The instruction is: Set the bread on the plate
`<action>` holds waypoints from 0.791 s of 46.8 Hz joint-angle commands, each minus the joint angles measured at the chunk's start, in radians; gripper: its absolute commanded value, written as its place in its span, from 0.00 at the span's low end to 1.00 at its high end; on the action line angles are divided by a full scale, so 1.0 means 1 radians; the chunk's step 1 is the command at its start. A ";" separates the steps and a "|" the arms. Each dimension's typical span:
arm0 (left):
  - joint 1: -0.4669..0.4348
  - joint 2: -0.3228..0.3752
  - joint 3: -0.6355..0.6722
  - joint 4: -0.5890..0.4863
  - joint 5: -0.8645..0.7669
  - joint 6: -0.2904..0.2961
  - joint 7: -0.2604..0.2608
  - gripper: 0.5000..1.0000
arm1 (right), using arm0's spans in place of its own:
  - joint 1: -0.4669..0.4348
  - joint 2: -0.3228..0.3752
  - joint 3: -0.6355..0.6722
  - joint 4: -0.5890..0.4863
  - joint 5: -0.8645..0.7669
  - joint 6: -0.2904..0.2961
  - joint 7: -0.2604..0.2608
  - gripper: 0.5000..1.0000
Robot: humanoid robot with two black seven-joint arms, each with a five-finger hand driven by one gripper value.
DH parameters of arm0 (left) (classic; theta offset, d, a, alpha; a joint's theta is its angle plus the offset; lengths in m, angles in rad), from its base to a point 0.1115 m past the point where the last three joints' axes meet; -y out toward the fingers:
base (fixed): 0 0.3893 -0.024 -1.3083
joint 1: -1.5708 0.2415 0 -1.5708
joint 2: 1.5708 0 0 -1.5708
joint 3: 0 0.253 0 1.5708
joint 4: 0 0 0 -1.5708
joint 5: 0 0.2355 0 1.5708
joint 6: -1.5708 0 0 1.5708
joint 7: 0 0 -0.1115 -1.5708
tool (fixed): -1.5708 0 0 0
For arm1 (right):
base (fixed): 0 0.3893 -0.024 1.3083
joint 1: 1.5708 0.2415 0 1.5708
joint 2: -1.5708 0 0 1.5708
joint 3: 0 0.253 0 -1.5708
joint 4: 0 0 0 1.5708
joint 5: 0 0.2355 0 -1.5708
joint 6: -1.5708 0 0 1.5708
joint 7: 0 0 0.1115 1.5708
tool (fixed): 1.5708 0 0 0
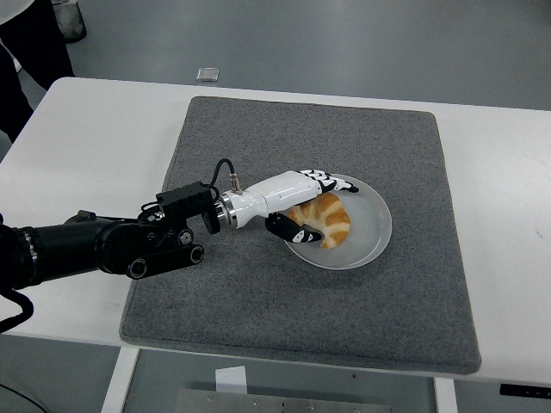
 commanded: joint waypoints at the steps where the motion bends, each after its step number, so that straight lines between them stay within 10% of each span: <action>1: -0.001 -0.001 -0.019 -0.002 -0.050 -0.009 0.000 0.98 | 0.000 0.000 0.001 0.000 0.000 0.000 0.000 0.90; 21: -0.038 -0.001 -0.135 -0.005 -0.117 -0.024 0.003 0.98 | 0.000 0.000 -0.001 0.000 0.000 0.002 0.000 0.90; 37: -0.084 0.031 -0.330 0.009 -0.439 -0.263 0.020 0.98 | 0.000 0.000 -0.001 0.001 0.000 0.003 0.000 0.90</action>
